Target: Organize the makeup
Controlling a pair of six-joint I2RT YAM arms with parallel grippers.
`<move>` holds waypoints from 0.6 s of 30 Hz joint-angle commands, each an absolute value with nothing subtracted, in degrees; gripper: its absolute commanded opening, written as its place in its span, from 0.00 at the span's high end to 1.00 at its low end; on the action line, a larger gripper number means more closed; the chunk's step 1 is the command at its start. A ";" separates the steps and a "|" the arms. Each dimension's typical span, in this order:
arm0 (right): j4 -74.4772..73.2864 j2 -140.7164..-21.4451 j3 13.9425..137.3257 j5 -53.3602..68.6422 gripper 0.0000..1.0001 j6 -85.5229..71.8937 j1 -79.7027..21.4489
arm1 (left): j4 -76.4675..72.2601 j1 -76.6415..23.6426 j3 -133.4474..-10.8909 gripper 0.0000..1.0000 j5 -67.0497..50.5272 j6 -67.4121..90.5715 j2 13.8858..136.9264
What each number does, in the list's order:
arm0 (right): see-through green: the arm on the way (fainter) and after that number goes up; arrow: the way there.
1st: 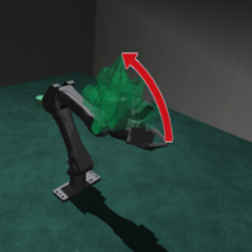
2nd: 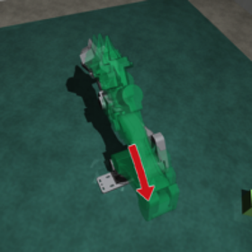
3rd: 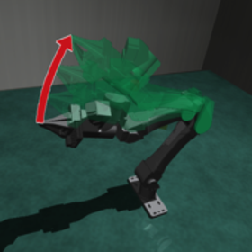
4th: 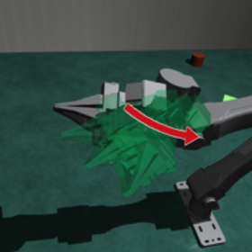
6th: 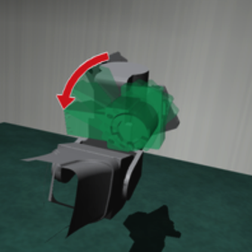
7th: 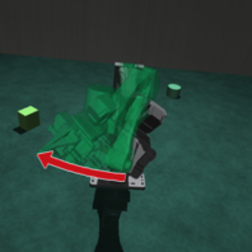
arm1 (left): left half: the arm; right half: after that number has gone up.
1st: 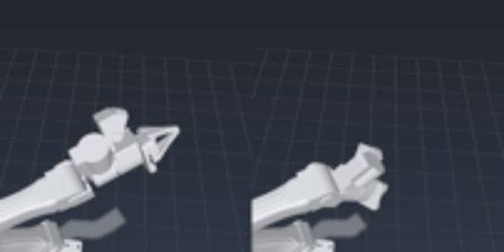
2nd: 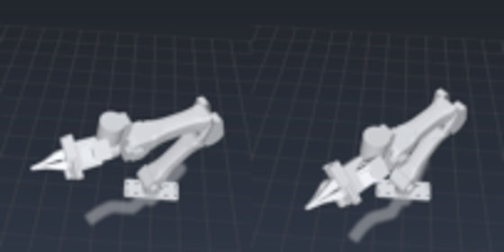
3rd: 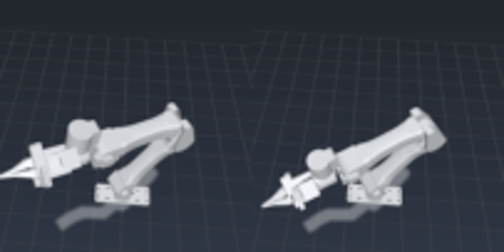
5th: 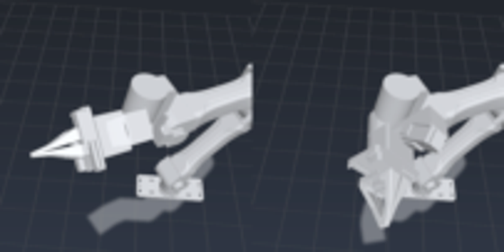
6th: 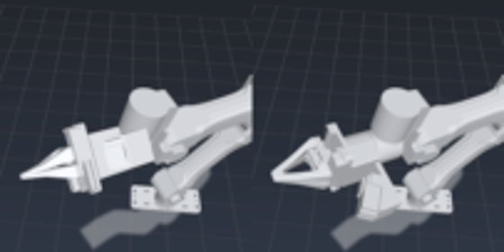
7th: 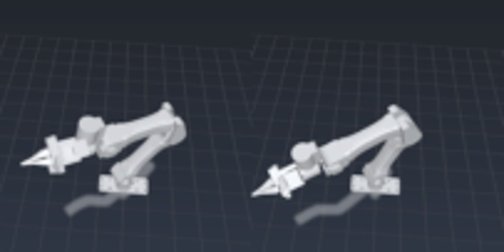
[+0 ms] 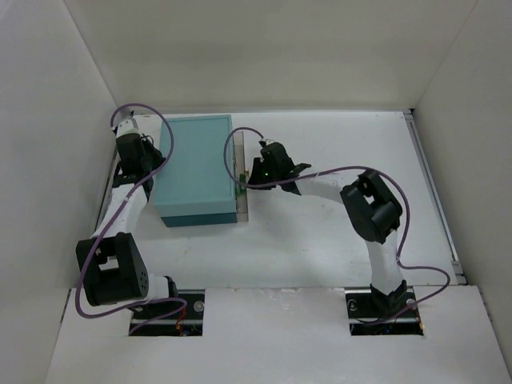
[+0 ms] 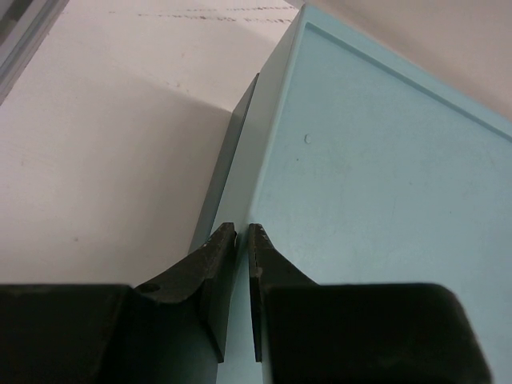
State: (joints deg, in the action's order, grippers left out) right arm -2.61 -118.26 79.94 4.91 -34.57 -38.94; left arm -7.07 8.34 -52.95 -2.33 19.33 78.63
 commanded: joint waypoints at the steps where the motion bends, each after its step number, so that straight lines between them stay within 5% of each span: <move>1: 6.23 -119.26 84.54 12.12 0.77 -36.12 -42.84 | 3.96 7.43 -48.78 0.91 -0.53 17.58 81.48; 10: 8.79 -122.00 86.93 16.53 0.76 -38.67 -44.78 | 5.62 5.67 -48.69 0.91 0.52 18.28 79.63; 18: 9.76 -103.39 71.56 8.71 0.68 -37.09 -40.39 | 13.61 6.64 -60.63 0.82 7.11 19.87 72.26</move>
